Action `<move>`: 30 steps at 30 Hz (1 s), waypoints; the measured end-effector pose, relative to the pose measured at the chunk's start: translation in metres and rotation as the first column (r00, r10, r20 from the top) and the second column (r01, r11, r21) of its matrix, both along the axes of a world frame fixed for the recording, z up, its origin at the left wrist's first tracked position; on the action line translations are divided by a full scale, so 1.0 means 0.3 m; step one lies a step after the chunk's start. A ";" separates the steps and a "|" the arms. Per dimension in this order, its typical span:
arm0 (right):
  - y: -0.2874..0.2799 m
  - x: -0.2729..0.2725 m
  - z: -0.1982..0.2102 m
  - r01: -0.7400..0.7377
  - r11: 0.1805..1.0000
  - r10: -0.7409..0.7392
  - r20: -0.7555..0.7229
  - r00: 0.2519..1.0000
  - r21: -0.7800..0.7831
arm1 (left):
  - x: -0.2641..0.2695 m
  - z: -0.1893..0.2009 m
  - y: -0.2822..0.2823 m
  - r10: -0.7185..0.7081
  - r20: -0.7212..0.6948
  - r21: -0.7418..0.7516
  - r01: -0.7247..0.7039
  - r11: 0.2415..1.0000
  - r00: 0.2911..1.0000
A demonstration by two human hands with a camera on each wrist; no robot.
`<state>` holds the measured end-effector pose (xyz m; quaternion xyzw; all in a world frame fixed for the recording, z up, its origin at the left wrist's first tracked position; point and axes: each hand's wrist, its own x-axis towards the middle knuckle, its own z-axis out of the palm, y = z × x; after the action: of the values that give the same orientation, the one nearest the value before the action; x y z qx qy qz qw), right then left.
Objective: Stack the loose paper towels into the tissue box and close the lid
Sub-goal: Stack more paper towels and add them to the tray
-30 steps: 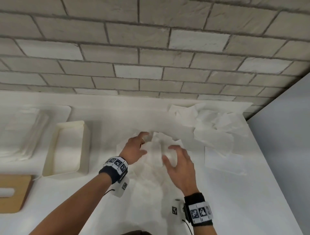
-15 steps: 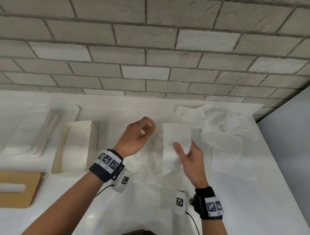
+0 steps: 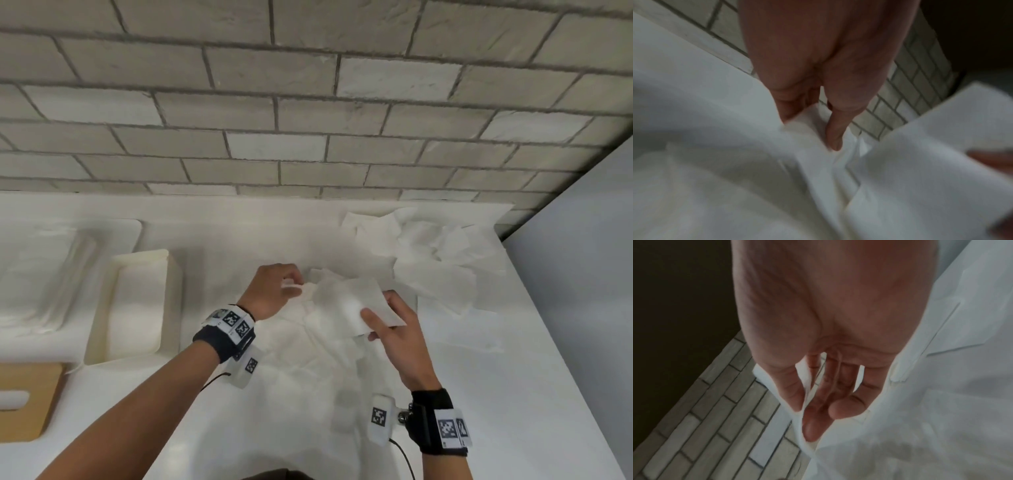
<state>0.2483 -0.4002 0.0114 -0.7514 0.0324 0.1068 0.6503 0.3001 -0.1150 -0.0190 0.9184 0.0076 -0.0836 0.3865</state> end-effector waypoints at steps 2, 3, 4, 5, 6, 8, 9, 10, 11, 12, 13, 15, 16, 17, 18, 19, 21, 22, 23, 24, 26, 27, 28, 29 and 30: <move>0.023 -0.005 0.044 -0.059 0.998 0.059 -0.006 0.998 0.009 | -0.012 0.096 0.015 0.052 0.032 -0.121 -0.048 0.992 0.998; 0.034 -0.001 0.069 -0.112 0.993 0.112 0.011 0.994 0.024 | -0.018 0.151 0.021 0.079 0.037 -0.174 -0.071 0.982 0.996; 0.046 0.004 0.096 -0.177 0.984 0.177 0.031 0.984 0.024 | -0.023 0.206 0.025 0.100 0.052 -0.225 -0.086 0.971 0.994; 0.052 0.010 0.123 -0.250 0.968 0.250 0.058 0.966 -0.016 | -0.027 0.258 0.028 0.113 0.071 -0.266 -0.090 0.960 0.991; 0.060 0.016 0.151 -0.323 0.944 0.328 0.089 0.940 -0.069 | -0.033 0.309 0.033 0.112 0.090 -0.295 -0.081 0.952 0.990; 0.085 0.032 0.198 -0.424 0.882 0.456 0.147 0.878 -0.204 | -0.045 0.393 0.045 0.063 0.116 -0.310 -0.024 0.950 0.991; 0.101 0.042 0.220 -0.440 0.857 0.491 0.166 0.855 -0.269 | -0.052 0.426 0.047 0.022 0.129 -0.297 0.018 0.955 0.991; 0.121 0.052 0.248 -0.441 0.835 0.515 0.186 0.837 -0.330 | -0.059 0.454 0.049 -0.013 0.142 -0.271 0.052 0.961 0.990; 0.142 0.064 0.270 -0.429 0.818 0.527 0.202 0.825 -0.382 | -0.066 0.478 0.049 -0.036 0.152 -0.239 0.072 0.968 0.988; 0.164 0.072 0.293 -0.407 0.809 0.525 0.213 0.824 -0.424 | -0.074 0.502 0.047 -0.047 0.157 -0.210 0.079 0.975 0.986; 0.186 0.081 0.307 -0.378 0.804 0.517 0.226 0.825 -0.458 | -0.082 0.519 0.047 -0.052 0.159 -0.187 0.082 0.979 0.986; 0.231 0.086 0.325 -0.298 0.797 0.475 0.239 0.847 -0.525 | -0.098 0.544 0.053 -0.080 0.157 -0.139 0.102 0.985 0.984; 0.256 0.086 0.329 -0.235 0.798 0.432 0.255 0.865 -0.555 | -0.105 0.555 0.064 -0.101 0.160 -0.113 0.120 0.986 0.982; 0.282 0.080 0.330 -0.183 0.806 0.400 0.289 0.870 -0.562 | -0.111 0.562 0.079 -0.126 0.165 -0.089 0.142 0.986 0.978; 0.309 0.069 0.332 -0.152 0.825 0.374 0.324 0.869 -0.545 | -0.120 0.571 0.098 -0.154 0.169 -0.072 0.168 0.983 0.973; 0.335 0.054 0.342 -0.148 0.854 0.352 0.345 0.870 -0.498 | -0.129 0.578 0.118 -0.182 0.171 -0.059 0.194 0.979 0.968; 0.391 0.027 0.364 -0.189 0.893 0.343 0.345 0.874 -0.409 | -0.150 0.594 0.168 -0.221 0.171 -0.032 0.230 0.973 0.960; 0.420 0.016 0.373 -0.199 0.901 0.341 0.345 0.875 -0.385 | -0.161 0.602 0.192 -0.227 0.171 -0.033 0.236 0.971 0.959; 0.451 0.009 0.377 -0.201 0.912 0.328 0.342 0.880 -0.359 | -0.173 0.608 0.217 -0.223 0.174 -0.039 0.233 0.972 0.959; 0.484 0.000 0.382 -0.193 0.920 0.312 0.342 0.886 -0.340 | -0.188 0.615 0.244 -0.217 0.175 -0.036 0.227 0.973 0.960; 0.554 -0.016 0.389 -0.165 0.934 0.274 0.340 0.899 -0.316 | -0.219 0.626 0.307 -0.222 0.169 -0.035 0.231 0.972 0.960; 0.588 -0.029 0.398 -0.157 0.941 0.259 0.338 0.905 -0.301 | -0.235 0.627 0.340 -0.237 0.171 -0.036 0.247 0.968 0.956; 0.621 -0.040 0.404 -0.146 0.944 0.246 0.337 0.909 -0.295 | -0.252 0.634 0.374 -0.252 0.183 -0.033 0.262 0.964 0.950; 0.656 -0.055 0.414 -0.133 0.947 0.234 0.343 0.910 -0.294 | -0.264 0.638 0.410 -0.259 0.204 -0.026 0.269 0.963 0.944; 0.691 -0.071 0.417 -0.114 0.950 0.216 0.346 0.913 -0.291 | -0.273 0.642 0.447 -0.257 0.228 -0.018 0.268 0.963 0.939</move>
<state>0.2270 -0.1927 0.1365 -0.8380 -0.1419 0.0113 0.5267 0.2181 0.0190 0.1737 0.9051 -0.1606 -0.0305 0.3925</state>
